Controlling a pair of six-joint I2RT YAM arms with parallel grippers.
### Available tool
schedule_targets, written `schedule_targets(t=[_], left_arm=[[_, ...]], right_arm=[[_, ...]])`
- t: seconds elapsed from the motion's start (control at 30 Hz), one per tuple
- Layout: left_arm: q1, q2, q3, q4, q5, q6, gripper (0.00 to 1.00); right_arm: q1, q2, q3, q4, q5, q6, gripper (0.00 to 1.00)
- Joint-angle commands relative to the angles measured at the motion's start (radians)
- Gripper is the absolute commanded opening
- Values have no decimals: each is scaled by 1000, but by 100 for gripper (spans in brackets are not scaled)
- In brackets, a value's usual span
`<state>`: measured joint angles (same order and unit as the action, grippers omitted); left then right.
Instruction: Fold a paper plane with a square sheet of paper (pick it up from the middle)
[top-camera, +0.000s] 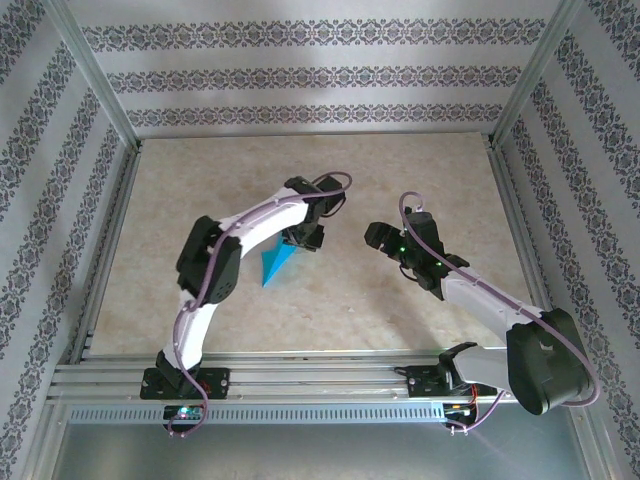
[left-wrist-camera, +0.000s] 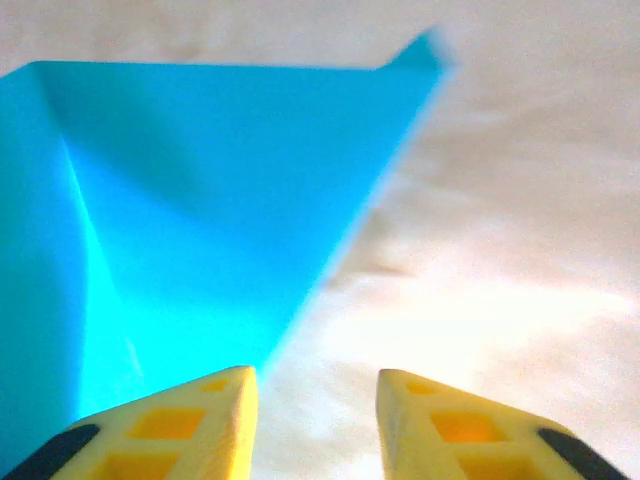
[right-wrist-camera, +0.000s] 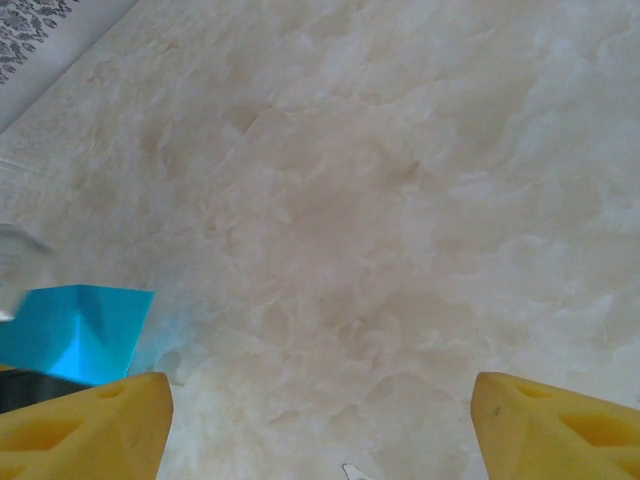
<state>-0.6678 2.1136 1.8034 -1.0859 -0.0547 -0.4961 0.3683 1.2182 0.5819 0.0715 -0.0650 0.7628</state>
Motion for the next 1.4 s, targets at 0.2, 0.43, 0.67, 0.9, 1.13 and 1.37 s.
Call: schedule_targets(t=[0.2,0.43,0.67,0.9,1.13,1.37], left_arm=[[53,-322,-288,404,513,-68,49],[137,-534,-581,468,351,31,45],[143,-552,-755,500,271,107,40],[143,-453,-755,522,150,135,38],[152,-369,-714,518,105,111,40],[196,-353,-739,551,155,32,33]], right_arm=[[-11,40,8,25,-41,24,79],[2,81,35,34,-65,29,79],[32,130,69,40,-67,37,78],[51,157,96,40,-71,45,78],[62,170,102,42,-83,56,78],[97,222,120,50,-179,98,78]])
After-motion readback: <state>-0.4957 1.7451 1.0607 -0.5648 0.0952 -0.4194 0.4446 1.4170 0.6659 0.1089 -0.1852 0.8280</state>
